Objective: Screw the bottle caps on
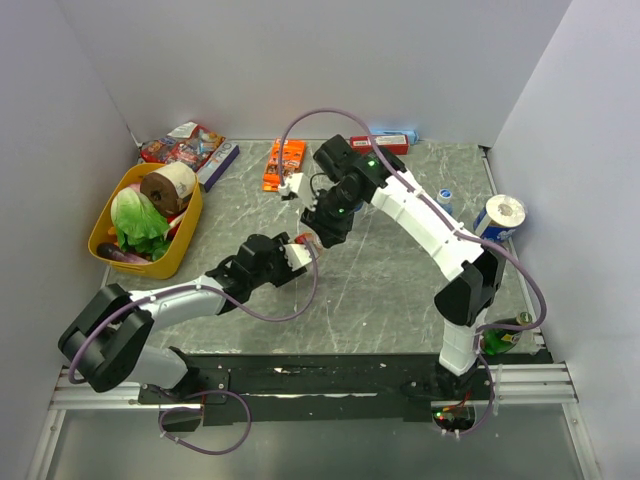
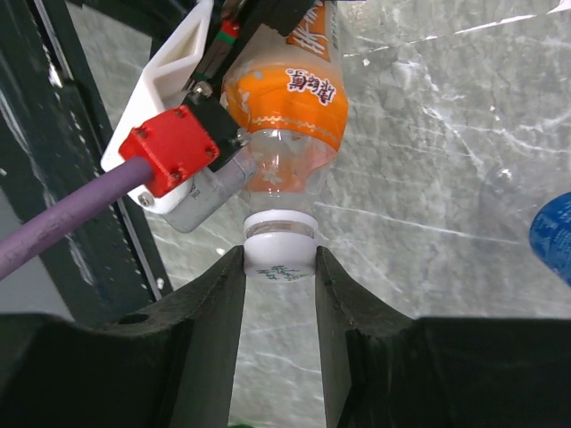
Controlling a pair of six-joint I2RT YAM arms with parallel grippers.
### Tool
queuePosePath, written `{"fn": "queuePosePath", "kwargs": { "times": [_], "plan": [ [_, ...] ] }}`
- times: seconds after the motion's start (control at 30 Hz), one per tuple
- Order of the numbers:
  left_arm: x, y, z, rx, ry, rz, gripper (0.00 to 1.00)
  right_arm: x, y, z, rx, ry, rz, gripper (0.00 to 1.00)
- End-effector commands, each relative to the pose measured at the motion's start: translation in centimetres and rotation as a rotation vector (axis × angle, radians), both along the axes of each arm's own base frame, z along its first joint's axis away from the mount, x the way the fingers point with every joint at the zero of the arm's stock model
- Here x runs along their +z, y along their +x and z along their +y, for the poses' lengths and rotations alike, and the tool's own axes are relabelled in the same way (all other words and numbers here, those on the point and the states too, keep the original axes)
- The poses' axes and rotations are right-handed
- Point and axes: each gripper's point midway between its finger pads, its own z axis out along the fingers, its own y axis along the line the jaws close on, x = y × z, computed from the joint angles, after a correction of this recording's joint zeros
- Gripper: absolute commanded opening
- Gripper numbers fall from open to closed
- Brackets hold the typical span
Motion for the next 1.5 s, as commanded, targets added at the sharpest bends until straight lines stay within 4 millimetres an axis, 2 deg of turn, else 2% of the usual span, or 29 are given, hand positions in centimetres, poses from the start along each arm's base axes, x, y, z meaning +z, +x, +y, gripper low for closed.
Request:
{"fn": "queuePosePath", "kwargs": {
  "times": [0.0, 0.23, 0.33, 0.37, 0.5, 0.53, 0.57, 0.6, 0.7, 0.83, 0.9, 0.93, 0.97, 1.03, 1.07, 1.1, 1.13, 1.17, 1.23, 1.27, 1.37, 1.47],
  "plan": [
    [11.5, 3.3, -3.1, 0.035, -0.317, -0.296, 0.01, -1.1, -6.2, -1.7, -0.032, -0.109, 0.316, 0.11],
    [9.1, 2.3, -3.0, 0.015, -0.283, -0.223, 0.01, 0.7, -5.2, -1.5, -0.040, -0.081, 0.234, 0.21],
    [7.7, 2.1, -2.8, 0.024, -0.264, -0.176, 0.01, 1.6, -4.9, -1.7, -0.054, -0.068, 0.198, 0.37],
    [7.1, 2.1, -2.7, 0.029, -0.254, -0.155, 0.01, 2.0, -4.8, -1.8, -0.060, -0.064, 0.183, 0.49],
    [6.2, 1.1, -3.3, -0.022, -0.252, -0.102, 0.01, 3.4, -4.7, -2.8, -0.077, -0.060, 0.116, 0.66],
    [6.0, 0.9, -3.3, -0.031, -0.250, -0.098, 0.01, 3.7, -5.2, -3.6, -0.061, -0.061, 0.101, 0.75],
    [5.7, 0.7, -3.4, -0.043, -0.246, -0.095, 0.01, 3.8, -5.6, -4.0, -0.049, -0.061, 0.093, 0.90],
    [5.6, 0.5, -3.4, -0.059, -0.236, -0.100, 0.01, 3.9, -5.9, -4.3, -0.039, -0.062, 0.085, 0.99],
    [4.7, -0.3, -3.6, -0.120, -0.223, -0.071, 0.01, 4.0, -7.3, -5.8, -0.013, -0.065, 0.079, 1.00],
    [4.5, -1.3, -4.1, -0.206, -0.224, -0.034, 0.01, 4.6, -8.7, -6.8, 0.085, -0.004, 0.015, 1.00],
    [4.5, -2.6, -4.7, -0.323, -0.224, -0.005, 0.01, 5.3, -7.5, -6.2, 0.082, 0.064, -0.086, 1.00],
    [4.4, -3.6, -4.9, -0.391, -0.219, 0.035, 0.01, 5.3, -7.6, -6.8, 0.100, 0.079, -0.131, 1.00],
    [5.2, -4.9, -5.0, -0.496, -0.251, 0.057, 0.01, 5.9, -6.8, -6.2, 0.119, 0.116, -0.199, 1.00],
    [6.6, -5.7, -5.0, -0.590, -0.257, 0.035, 0.01, 7.2, -6.5, -6.0, 0.218, 0.160, -0.315, 1.00],
    [5.6, -6.6, -4.5, -0.617, -0.231, 0.095, 0.01, 8.0, -6.7, -5.5, 0.275, 0.200, -0.356, 0.98],
    [5.9, -7.4, -4.7, -0.692, -0.222, 0.082, 0.01, 9.0, -6.5, -4.8, 0.329, 0.244, -0.421, 0.96],
    [6.6, -7.4, -4.8, -0.718, -0.214, 0.077, 0.01, 9.9, -6.8, -4.7, 0.425, 0.265, -0.510, 0.94],
    [5.5, -8.5, -4.4, -0.740, -0.193, 0.150, 0.01, 10.4, -7.0, -4.4, 0.466, 0.288, -0.553, 0.87],
    [5.9, -8.8, -4.6, -0.803, -0.171, 0.142, 0.01, 11.5, -7.7, -3.1, 0.579, 0.339, -0.655, 0.79],
    [5.4, -9.3, -4.3, -0.809, -0.158, 0.181, 0.01, 11.8, -8.0, -2.7, 0.618, 0.347, -0.680, 0.77],
    [6.1, -9.0, -4.7, -0.845, -0.143, 0.168, 0.01, 11.4, -9.6, -1.6, 0.761, 0.336, -0.730, 0.71],
    [6.7, -8.7, -4.9, -0.848, -0.142, 0.160, 0.01, 10.9, -10.4, -0.9, 0.813, 0.341, -0.720, 0.68]
  ]
}}
